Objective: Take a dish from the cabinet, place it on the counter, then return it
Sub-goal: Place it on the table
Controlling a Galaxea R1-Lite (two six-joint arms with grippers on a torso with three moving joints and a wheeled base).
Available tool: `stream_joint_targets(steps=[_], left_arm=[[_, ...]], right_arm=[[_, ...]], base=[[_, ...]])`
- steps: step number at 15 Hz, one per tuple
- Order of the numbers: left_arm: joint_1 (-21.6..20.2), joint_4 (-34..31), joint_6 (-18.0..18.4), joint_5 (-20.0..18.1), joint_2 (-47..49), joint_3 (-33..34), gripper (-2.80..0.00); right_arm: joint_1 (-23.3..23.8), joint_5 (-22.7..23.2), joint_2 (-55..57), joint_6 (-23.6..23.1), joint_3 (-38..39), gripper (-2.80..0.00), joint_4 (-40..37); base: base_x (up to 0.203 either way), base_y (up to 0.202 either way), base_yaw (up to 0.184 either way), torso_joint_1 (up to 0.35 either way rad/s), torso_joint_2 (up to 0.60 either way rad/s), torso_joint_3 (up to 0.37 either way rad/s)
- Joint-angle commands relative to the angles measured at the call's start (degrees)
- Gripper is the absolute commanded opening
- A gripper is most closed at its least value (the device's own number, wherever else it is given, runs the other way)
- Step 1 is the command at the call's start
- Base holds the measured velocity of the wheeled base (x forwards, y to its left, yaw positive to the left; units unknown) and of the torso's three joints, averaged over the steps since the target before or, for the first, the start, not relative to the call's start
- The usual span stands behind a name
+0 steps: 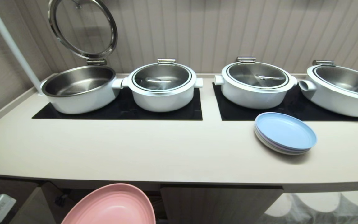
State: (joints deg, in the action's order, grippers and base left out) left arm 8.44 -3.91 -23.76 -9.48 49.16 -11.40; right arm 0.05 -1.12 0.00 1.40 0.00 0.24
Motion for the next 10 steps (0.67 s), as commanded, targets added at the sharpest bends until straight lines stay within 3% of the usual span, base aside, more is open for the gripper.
stream_joint_targets(steps=[1,10], left_arm=[[0.66,-0.04,-0.15,-0.66,2.58,-1.89,-2.80],[4.66,0.30,-0.15,-1.33,14.91,-12.00,-2.80]], right_arm=[[0.04,-0.02,0.00,0.00,0.00,-2.80,0.02],[0.01,-0.02,0.00,0.00,0.00,-2.80,0.02]], base=[[0.000,0.000,0.000,0.000,0.00,0.000],[0.000,0.000,0.000,0.000,0.00,0.000]])
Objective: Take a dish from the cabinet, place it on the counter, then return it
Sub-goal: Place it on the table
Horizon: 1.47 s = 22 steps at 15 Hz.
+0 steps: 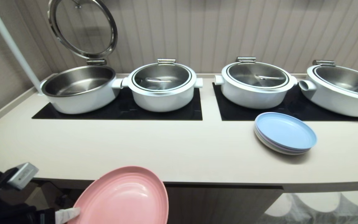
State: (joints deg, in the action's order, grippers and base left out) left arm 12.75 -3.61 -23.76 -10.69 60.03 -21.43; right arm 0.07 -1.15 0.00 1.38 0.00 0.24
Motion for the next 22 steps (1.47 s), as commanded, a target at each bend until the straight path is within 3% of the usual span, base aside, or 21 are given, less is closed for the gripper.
stream_joint_targets(steps=[1,8,10,14,22], left_arm=[[0.76,0.02,-0.15,-0.15,5.86,-3.26,-2.80],[2.15,1.01,-0.01,0.03,19.88,-14.49,-2.80],[3.08,4.22,-0.05,0.28,23.50,-16.54,-2.80],[5.44,9.47,0.09,0.58,31.98,-21.55,-2.80],[12.26,10.02,-0.45,2.86,45.37,-34.53,-2.80]], right_arm=[[-0.07,0.00,0.00,0.03,0.00,-2.80,0.02],[-0.02,0.00,0.00,0.03,0.00,-2.80,0.02],[-0.02,0.00,0.00,0.03,0.00,-2.80,0.02],[0.01,0.00,0.00,0.03,0.00,-2.80,0.02],[-0.07,0.00,0.00,0.03,0.00,-2.80,0.02]], base=[[0.000,0.000,0.000,0.000,0.00,0.000],[0.000,0.000,0.000,0.000,0.00,0.000],[0.000,0.000,0.000,0.000,0.00,0.000],[0.000,0.000,0.000,0.000,0.00,0.000],[0.000,0.000,0.000,0.000,0.00,0.000]])
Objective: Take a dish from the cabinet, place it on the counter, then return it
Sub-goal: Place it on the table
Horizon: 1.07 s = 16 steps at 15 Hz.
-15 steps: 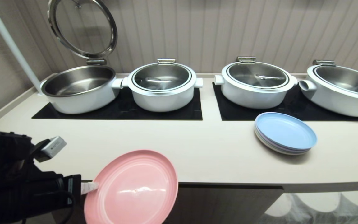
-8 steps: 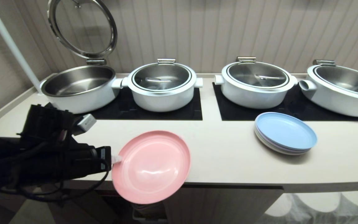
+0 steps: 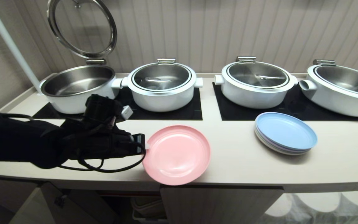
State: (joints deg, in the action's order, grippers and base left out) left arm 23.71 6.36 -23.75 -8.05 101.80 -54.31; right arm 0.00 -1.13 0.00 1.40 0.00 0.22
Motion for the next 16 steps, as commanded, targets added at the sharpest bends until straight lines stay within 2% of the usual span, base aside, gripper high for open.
stream_joint_targets(steps=[1,5,16], left_arm=[[2.05,0.05,-1.29,0.58,4.60,-2.46,-2.80],[4.46,0.44,-2.35,2.27,8.30,-4.53,-2.80],[6.79,0.49,-4.20,4.36,10.79,-5.94,-2.80]], right_arm=[[0.00,-0.01,0.00,0.00,0.00,-2.80,0.04],[0.09,-0.01,0.00,0.00,0.00,-2.80,0.04],[0.09,-0.01,0.00,0.00,0.00,-2.80,0.04]], base=[[0.000,0.000,0.000,0.000,0.00,0.000],[0.000,0.000,0.000,0.000,0.00,0.000],[0.000,0.000,0.000,0.000,0.00,0.000]])
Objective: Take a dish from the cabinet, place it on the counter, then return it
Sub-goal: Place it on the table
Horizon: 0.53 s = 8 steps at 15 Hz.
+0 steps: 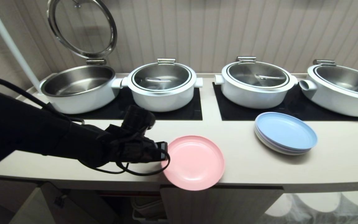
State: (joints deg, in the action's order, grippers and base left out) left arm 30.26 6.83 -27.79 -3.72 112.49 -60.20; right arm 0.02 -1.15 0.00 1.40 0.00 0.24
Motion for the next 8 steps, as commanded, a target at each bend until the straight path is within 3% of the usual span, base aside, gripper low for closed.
stream_joint_targets(steps=[1,8], left_arm=[[0.35,0.03,-0.16,0.06,0.12,-0.30,-2.80],[0.58,0.03,-0.42,1.97,3.69,-4.54,-2.80]], right_arm=[[-0.02,0.00,0.00,0.00,0.00,-2.80,0.02],[0.05,0.00,0.00,0.00,0.00,-2.80,0.02]], base=[[0.000,0.000,0.000,0.000,0.00,0.000],[0.000,0.000,0.000,0.000,0.00,0.000]])
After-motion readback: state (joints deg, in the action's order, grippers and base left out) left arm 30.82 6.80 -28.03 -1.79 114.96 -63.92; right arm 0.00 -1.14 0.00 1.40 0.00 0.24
